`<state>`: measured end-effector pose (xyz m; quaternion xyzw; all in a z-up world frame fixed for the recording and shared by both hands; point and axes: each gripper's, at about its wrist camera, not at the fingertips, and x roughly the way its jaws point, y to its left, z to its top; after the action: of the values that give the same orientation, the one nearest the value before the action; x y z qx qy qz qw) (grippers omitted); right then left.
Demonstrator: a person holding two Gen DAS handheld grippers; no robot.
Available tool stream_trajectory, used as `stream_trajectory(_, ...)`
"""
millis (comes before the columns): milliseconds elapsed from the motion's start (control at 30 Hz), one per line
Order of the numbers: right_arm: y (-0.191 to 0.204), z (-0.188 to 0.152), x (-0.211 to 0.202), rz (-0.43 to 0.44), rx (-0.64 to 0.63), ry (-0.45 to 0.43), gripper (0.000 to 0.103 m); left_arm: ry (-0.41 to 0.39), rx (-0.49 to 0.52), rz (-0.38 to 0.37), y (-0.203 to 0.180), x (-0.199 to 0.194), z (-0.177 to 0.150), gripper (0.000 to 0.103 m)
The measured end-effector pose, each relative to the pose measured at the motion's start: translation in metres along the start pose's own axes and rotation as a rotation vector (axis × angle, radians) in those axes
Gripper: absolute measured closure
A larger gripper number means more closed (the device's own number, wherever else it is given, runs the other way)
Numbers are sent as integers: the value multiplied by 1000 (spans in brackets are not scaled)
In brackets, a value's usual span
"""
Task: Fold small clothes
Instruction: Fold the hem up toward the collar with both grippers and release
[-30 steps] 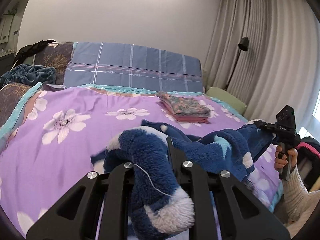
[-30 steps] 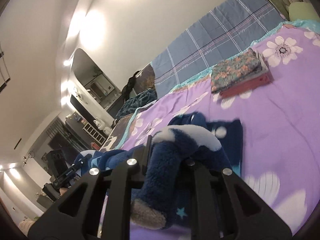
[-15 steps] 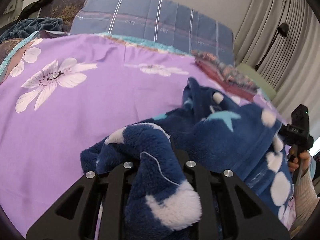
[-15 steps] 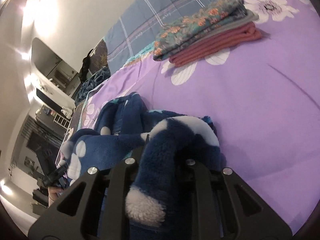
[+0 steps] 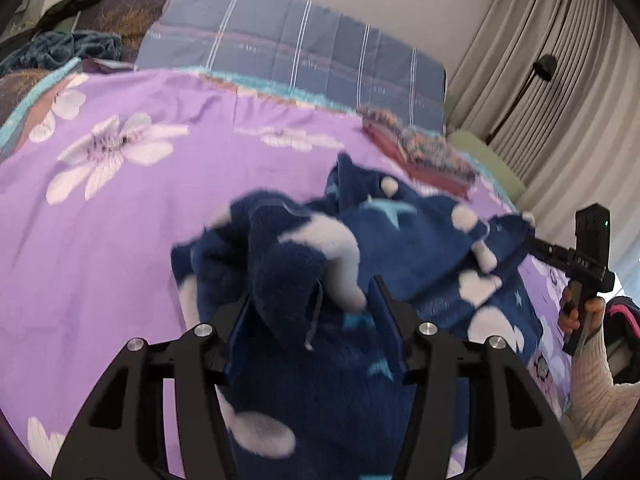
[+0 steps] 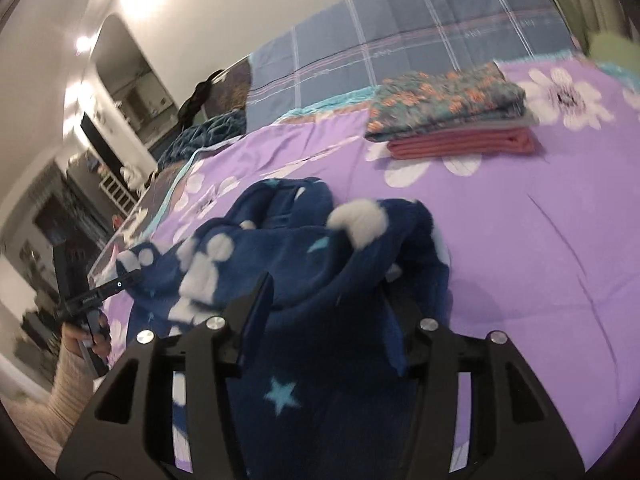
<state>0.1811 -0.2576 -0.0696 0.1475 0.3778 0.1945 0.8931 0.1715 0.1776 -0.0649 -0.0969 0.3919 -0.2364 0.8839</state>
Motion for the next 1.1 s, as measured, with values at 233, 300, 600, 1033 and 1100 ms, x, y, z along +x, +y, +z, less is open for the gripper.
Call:
stream_trajectory(233, -11, 20, 26, 50, 122, 11, 90, 17, 31, -3, -12, 22, 24, 94)
stream_trajectory(300, -31, 40, 25, 75, 237, -81, 90, -55, 15, 49, -7, 21, 48, 90)
stream_trajectory(600, -57, 42, 33, -62, 228, -54, 44, -213, -104, 171, 40, 8, 70, 12)
stream_trajectory(1033, -98, 64, 64, 102, 329, 47, 89, -52, -122, 87, 52, 49, 76, 93)
stream_trajectory(1100, -77, 69, 35, 149, 261, -44, 90, -119, -96, 82, 41, 22, 76, 93)
